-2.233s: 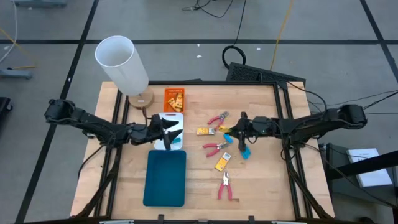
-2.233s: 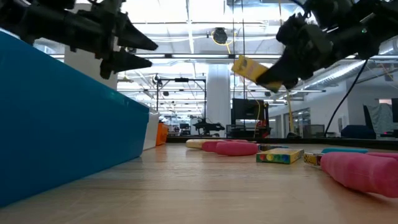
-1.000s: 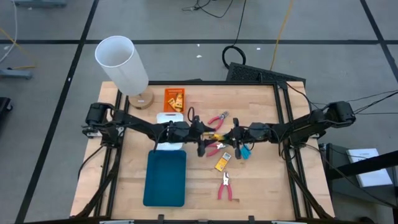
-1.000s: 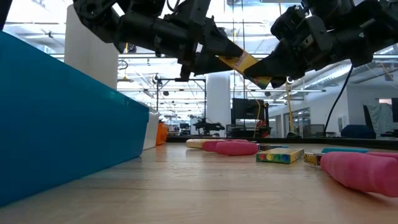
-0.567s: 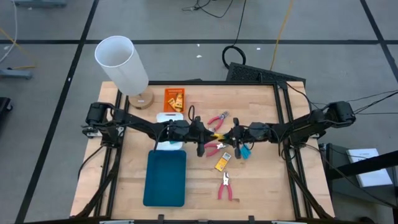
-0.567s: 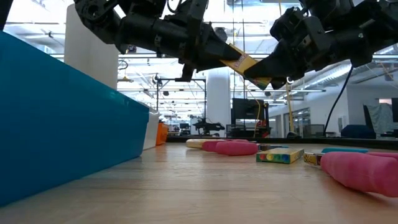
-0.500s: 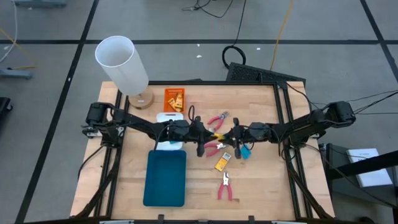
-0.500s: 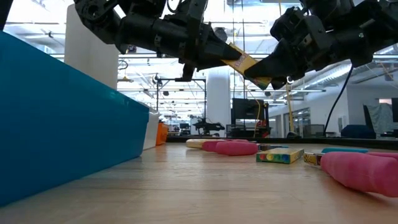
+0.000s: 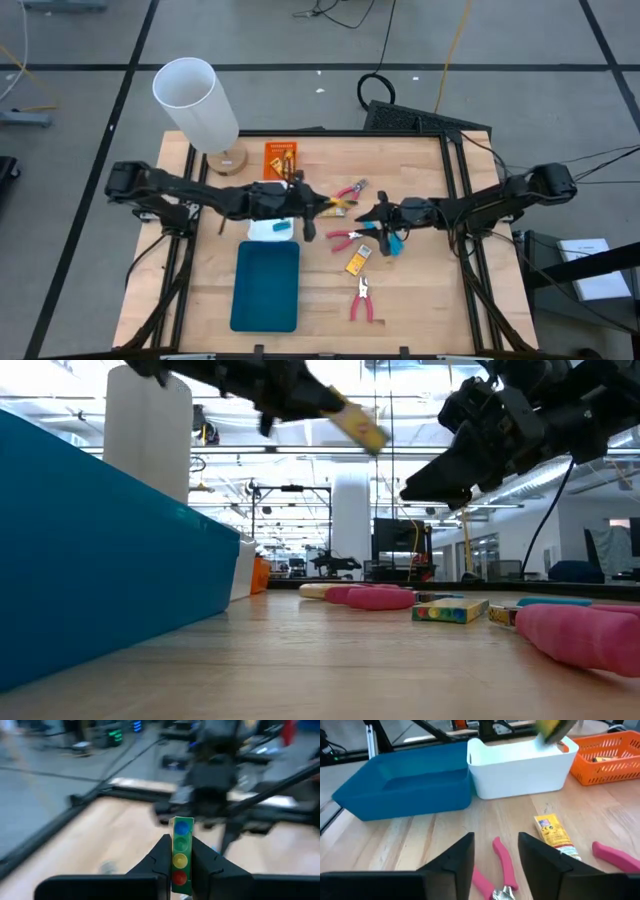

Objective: Pick & Place School Supplies
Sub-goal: Put the yellow crayon box into the orange bin

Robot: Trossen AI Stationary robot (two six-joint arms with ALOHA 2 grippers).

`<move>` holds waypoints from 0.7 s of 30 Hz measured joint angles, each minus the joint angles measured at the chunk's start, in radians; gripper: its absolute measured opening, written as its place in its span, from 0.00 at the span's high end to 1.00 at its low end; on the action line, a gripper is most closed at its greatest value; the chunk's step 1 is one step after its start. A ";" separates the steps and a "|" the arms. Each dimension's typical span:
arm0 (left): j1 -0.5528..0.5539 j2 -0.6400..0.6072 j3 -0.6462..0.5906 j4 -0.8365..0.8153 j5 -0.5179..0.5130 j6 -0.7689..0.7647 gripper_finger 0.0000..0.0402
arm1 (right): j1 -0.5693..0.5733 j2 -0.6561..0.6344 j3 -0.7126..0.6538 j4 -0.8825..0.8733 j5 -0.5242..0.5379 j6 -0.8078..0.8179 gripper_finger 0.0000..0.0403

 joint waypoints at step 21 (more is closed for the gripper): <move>0.024 -0.310 -0.334 -0.077 -0.301 -0.090 0.92 | 0.054 -0.351 0.000 -0.281 -0.051 0.008 0.62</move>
